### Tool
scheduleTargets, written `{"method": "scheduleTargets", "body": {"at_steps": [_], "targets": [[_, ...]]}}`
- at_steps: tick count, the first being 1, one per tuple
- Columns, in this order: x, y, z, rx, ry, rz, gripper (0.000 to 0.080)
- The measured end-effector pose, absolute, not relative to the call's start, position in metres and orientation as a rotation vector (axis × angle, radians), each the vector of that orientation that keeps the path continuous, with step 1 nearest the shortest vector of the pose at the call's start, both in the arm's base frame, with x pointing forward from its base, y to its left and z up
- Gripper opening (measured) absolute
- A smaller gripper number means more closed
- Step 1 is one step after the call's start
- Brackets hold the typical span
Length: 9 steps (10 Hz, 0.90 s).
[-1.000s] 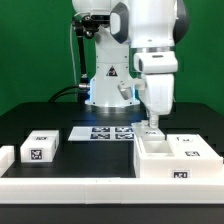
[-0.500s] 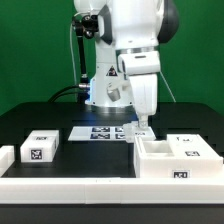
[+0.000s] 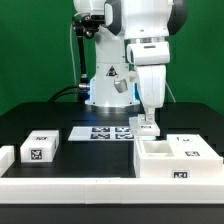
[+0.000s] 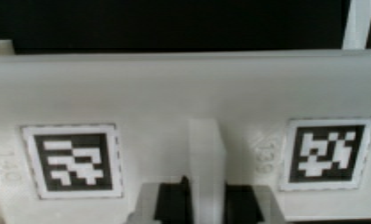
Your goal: Assemble cabinet
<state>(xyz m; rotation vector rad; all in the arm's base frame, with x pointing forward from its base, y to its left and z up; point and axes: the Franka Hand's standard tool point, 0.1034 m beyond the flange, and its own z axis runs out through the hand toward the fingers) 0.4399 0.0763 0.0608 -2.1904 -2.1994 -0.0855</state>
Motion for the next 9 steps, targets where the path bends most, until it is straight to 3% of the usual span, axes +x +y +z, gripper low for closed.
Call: {"method": "scheduleTargets", "body": {"at_steps": [9], "targets": [[0.462,0.083,0.066,-2.191,-2.200,-0.089,0.0062]]}}
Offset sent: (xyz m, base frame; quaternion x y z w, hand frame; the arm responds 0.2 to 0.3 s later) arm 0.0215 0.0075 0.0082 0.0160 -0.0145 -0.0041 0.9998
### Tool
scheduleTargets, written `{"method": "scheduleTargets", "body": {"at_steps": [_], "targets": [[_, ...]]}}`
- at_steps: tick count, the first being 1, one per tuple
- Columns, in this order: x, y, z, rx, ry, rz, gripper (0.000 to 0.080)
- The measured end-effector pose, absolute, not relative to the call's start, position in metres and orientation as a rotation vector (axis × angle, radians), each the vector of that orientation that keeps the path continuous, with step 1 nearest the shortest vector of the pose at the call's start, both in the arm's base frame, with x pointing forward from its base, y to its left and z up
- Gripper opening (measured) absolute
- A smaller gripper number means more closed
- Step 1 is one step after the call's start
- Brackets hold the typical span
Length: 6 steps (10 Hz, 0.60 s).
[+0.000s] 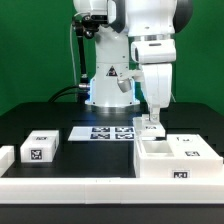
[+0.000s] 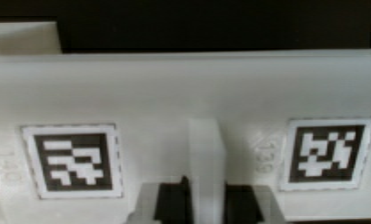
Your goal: Assemble cabinet
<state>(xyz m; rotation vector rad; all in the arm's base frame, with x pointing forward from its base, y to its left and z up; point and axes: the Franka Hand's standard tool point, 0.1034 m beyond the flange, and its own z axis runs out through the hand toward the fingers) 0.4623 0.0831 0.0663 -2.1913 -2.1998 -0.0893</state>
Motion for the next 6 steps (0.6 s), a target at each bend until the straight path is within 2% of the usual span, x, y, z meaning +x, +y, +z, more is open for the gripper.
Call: {"method": "scheduleTargets", "body": {"at_steps": [6], "targets": [[0.4729,0.0846,0.0639,-2.198,-2.190,-0.114,0.0062]]}}
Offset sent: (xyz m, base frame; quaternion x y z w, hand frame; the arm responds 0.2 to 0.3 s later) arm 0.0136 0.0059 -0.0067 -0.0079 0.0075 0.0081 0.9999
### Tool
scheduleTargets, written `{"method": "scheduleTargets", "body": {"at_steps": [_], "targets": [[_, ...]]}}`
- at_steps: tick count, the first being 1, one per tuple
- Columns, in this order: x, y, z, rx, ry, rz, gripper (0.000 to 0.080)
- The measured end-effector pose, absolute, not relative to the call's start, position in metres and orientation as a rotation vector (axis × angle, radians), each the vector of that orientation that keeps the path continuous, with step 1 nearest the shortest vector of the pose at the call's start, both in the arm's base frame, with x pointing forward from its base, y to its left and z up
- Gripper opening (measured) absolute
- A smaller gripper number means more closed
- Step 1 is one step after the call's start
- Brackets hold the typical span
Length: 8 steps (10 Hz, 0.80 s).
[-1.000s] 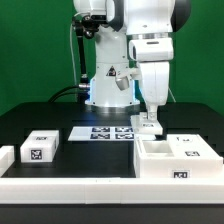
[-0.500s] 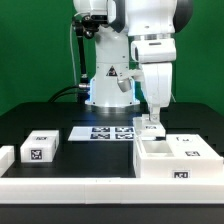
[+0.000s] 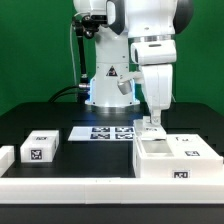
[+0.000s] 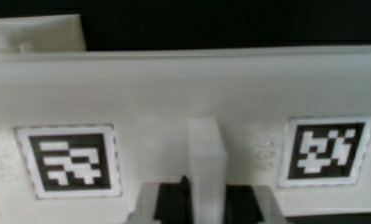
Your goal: Assemble cabinet
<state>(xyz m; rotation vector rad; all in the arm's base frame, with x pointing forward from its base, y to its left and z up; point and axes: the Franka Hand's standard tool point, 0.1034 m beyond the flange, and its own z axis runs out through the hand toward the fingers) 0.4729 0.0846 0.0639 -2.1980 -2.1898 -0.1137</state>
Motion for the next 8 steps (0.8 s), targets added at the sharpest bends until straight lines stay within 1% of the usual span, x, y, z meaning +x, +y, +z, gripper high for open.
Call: {"method": "scheduleTargets", "body": {"at_steps": [2,8], "targets": [[0.472,0.084,0.064,-2.198,-2.190,-0.115,0.0062],[0.454,0.086,0.059,-2.196,-2.181,-0.096,0.0062]]}}
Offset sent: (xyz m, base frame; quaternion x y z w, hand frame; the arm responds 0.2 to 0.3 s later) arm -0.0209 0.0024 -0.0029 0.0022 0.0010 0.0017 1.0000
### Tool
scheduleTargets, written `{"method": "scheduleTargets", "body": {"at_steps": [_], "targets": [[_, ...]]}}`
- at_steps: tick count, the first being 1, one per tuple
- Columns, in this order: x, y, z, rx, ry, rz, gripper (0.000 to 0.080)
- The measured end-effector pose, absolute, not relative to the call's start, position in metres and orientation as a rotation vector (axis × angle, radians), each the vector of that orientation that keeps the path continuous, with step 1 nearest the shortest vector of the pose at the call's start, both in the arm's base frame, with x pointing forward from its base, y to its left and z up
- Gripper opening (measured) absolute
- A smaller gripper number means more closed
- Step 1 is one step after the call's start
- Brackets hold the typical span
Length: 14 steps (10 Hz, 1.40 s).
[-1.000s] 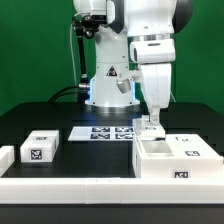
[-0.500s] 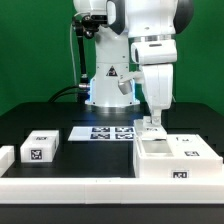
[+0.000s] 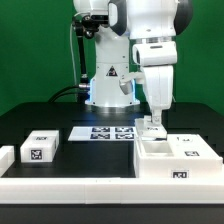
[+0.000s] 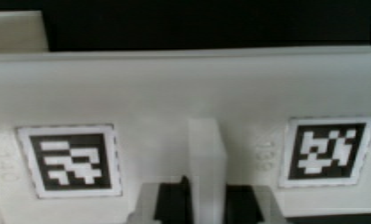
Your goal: Assemble cabinet
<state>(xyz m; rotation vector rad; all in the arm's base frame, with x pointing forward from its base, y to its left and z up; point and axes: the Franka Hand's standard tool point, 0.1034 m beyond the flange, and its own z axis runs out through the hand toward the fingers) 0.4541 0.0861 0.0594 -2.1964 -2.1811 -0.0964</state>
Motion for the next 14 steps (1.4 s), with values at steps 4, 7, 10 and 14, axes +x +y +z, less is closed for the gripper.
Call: {"method": "scheduleTargets", "body": {"at_steps": [4,7,10,14], "targets": [[0.460,0.086,0.057,-2.201,-2.171,-0.103,0.0062],[0.463,0.086,0.057,-2.202,-2.165,-0.093,0.0062],[0.465,0.084,0.057,-2.203,-2.166,-0.096,0.0062],[0.473,0.084,0.060,-2.185,-2.192,-0.109,0.0062]]}}
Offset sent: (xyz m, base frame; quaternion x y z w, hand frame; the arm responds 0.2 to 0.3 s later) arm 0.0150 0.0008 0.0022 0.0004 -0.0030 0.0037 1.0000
